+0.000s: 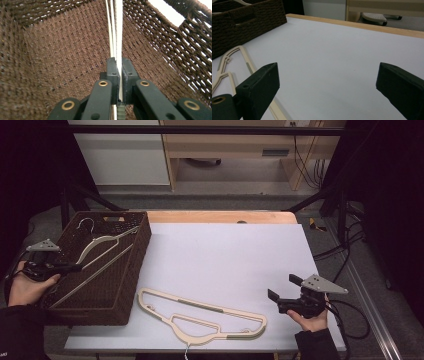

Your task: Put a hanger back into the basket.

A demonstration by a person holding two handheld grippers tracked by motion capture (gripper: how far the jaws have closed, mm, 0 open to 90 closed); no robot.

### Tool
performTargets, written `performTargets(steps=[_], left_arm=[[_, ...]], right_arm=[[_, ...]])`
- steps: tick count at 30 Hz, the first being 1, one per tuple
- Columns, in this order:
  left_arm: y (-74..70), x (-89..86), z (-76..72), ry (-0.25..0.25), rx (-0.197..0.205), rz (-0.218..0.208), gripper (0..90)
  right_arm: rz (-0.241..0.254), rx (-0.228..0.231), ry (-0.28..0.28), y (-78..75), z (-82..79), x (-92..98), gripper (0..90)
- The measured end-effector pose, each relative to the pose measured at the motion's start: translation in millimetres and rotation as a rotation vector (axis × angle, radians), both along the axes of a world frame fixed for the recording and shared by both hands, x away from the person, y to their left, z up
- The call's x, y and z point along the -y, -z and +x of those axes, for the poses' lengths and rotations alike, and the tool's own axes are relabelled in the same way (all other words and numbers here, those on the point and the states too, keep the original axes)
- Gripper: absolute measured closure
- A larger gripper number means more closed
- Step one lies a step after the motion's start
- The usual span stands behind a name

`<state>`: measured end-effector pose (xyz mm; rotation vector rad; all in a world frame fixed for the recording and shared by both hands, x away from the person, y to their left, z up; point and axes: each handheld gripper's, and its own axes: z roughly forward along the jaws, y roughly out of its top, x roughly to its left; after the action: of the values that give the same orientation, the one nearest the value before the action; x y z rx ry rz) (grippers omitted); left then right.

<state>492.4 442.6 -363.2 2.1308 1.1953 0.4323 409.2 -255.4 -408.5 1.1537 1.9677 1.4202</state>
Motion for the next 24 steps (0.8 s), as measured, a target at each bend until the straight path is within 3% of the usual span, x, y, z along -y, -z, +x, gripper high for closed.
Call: performTargets(steps=[4,7,12,17,19,24], left_arm=[[6.2,-3.1,1.6,-0.032,-0.039,0.017,85.7],[10.1,-6.1,3.0,-0.084,-0.056,0.067,83.6],[18.2,-7.2,6.0,-0.145,-0.096,0.102,80.9],[19.1,-8.6,9.1,-0.194,-0.100,0.126,78.6],[20.0,-9.7,9.4,-0.228,-0.076,0.115,77.2],[20.1,-13.5,9.9,-0.271,-0.091,0.108,74.9]], right_arm=[[0.002,-0.005,-0.002,0.5,0.1,-1.1,5.3],[0.000,-0.005,0.000,0.7,0.4,-1.2,5.3],[-0.002,-0.008,-0.001,1.4,0.8,-2.0,5.2],[-0.006,-0.008,-0.008,2.2,1.4,-2.5,5.1],[-0.007,-0.009,-0.008,2.2,1.3,-2.6,5.1],[-0.005,-0.009,-0.009,2.1,1.3,-2.4,5.1]])
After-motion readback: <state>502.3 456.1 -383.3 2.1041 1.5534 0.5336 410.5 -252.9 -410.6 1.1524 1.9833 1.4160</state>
